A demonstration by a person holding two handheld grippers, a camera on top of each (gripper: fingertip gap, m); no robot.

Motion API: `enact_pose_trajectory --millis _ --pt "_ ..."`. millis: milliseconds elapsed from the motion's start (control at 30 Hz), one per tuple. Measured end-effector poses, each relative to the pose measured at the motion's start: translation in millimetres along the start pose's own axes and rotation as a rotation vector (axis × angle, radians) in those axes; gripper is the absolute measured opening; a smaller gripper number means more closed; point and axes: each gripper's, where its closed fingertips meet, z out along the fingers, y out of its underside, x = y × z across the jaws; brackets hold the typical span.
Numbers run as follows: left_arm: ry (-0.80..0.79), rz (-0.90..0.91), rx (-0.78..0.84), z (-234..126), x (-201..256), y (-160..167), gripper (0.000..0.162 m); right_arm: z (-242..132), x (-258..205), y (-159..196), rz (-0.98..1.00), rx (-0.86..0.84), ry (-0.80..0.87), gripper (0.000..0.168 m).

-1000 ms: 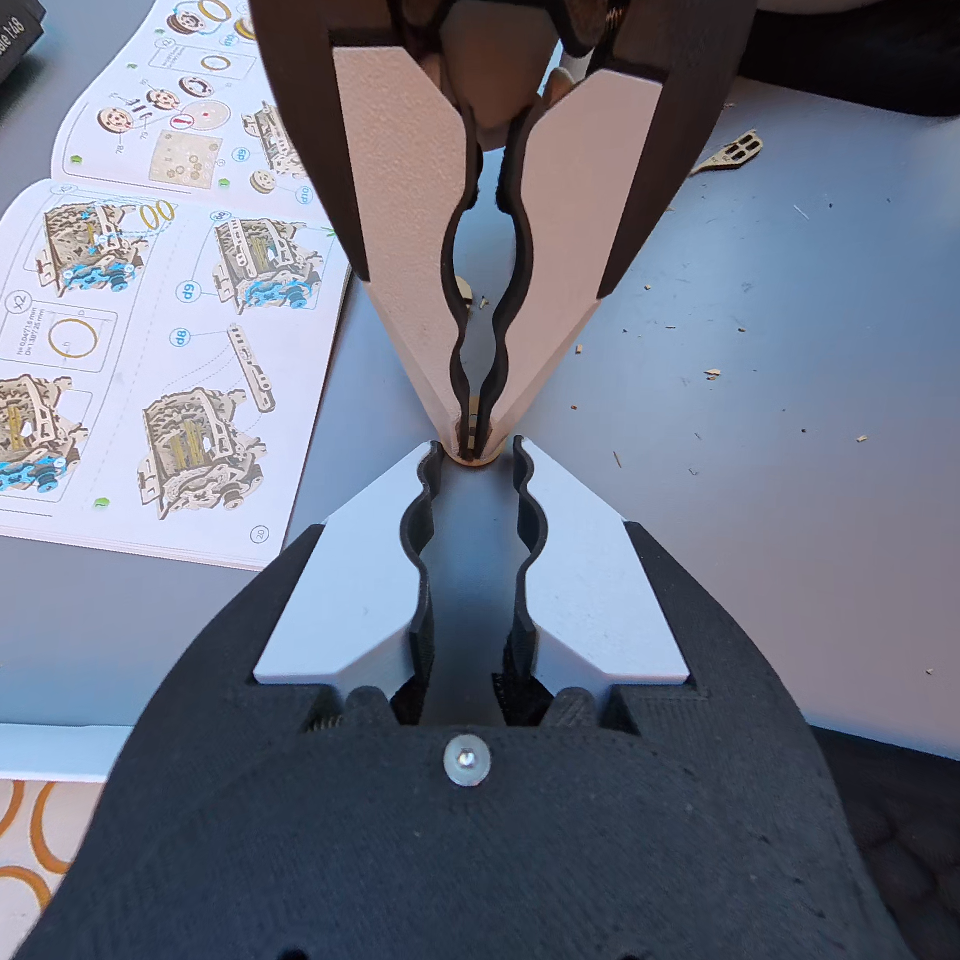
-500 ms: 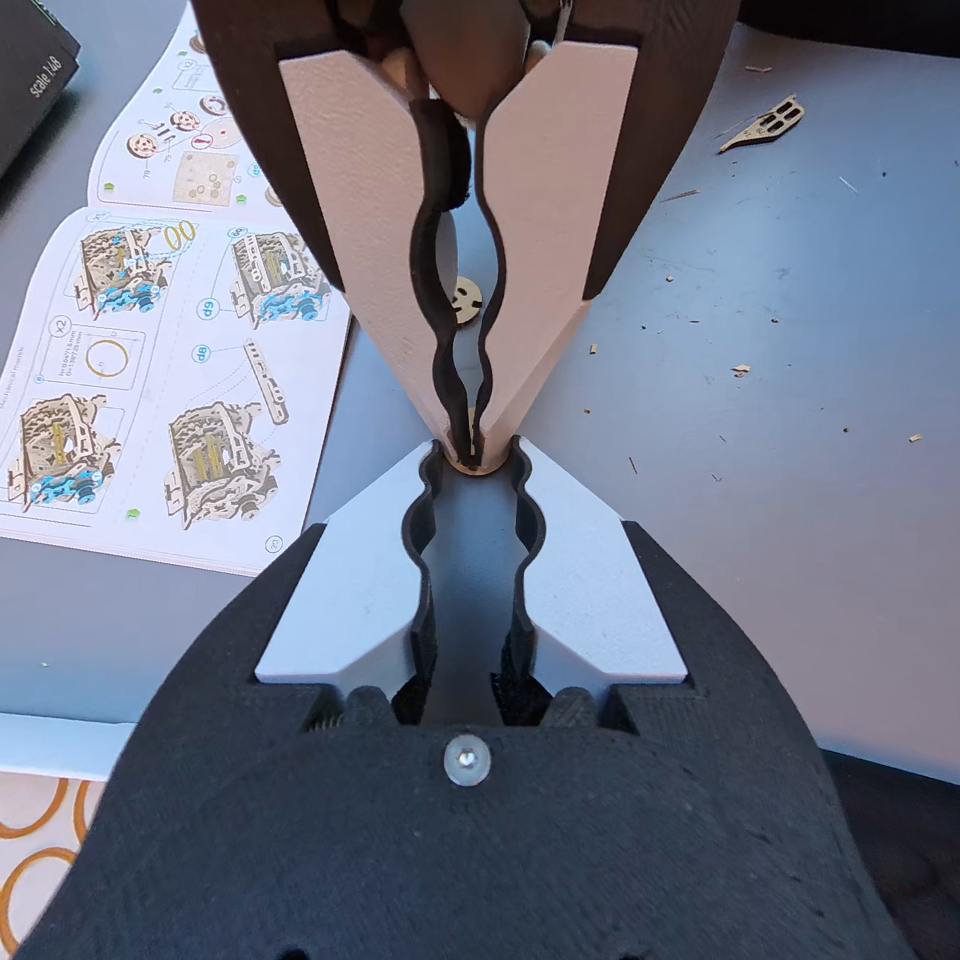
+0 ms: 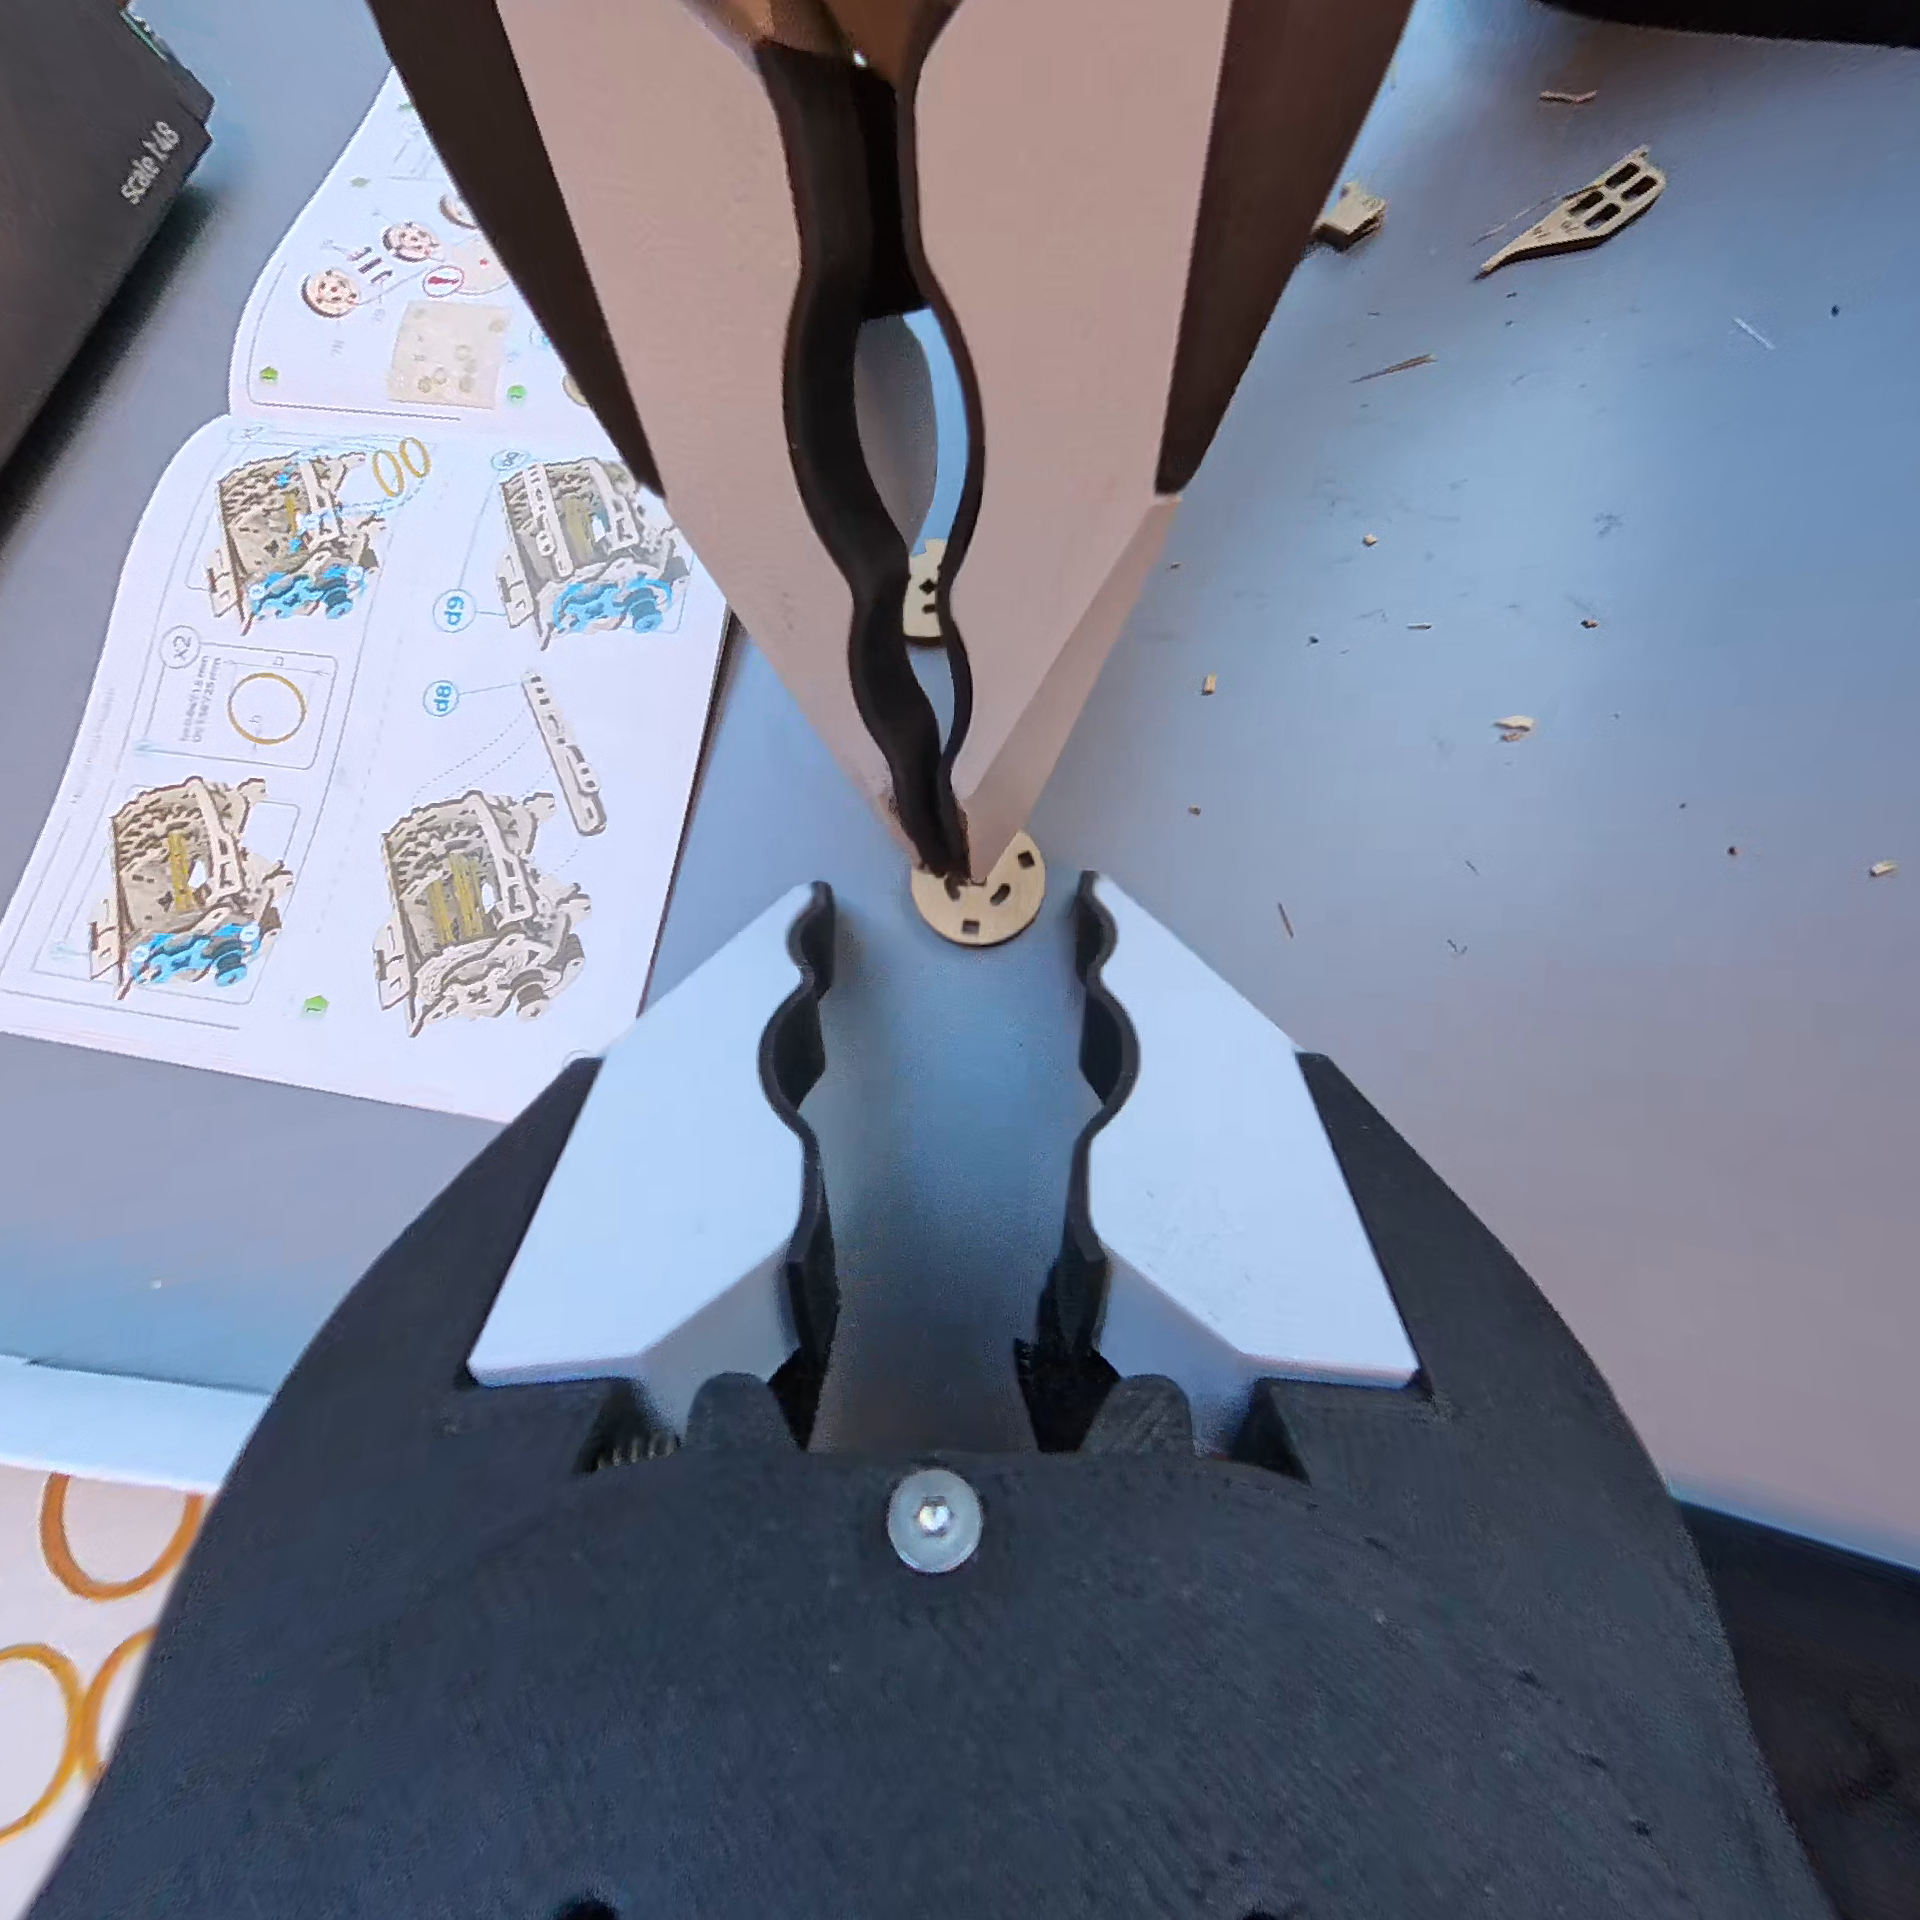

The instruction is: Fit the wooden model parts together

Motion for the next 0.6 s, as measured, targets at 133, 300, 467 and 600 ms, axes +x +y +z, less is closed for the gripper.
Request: enact_pose_trajectory --millis 133,300,467,600 --pt "0.082 0.005 -0.007 -11 12 5 0.051 2 -3 1 0.047 -0.013 -0.06 0.001" --pt "0.094 -0.01 -0.026 -17 9 15 0.049 6 -2 0 0.101 -0.054 -0.132 0.001" --pt "0.1 -0.024 -0.02 -18 7 17 0.047 8 -2 2 0.072 -0.083 -0.122 0.001" --pt "0.098 -0.02 -0.022 -18 7 17 0.047 10 -2 1 0.077 -0.08 -0.129 0.001"
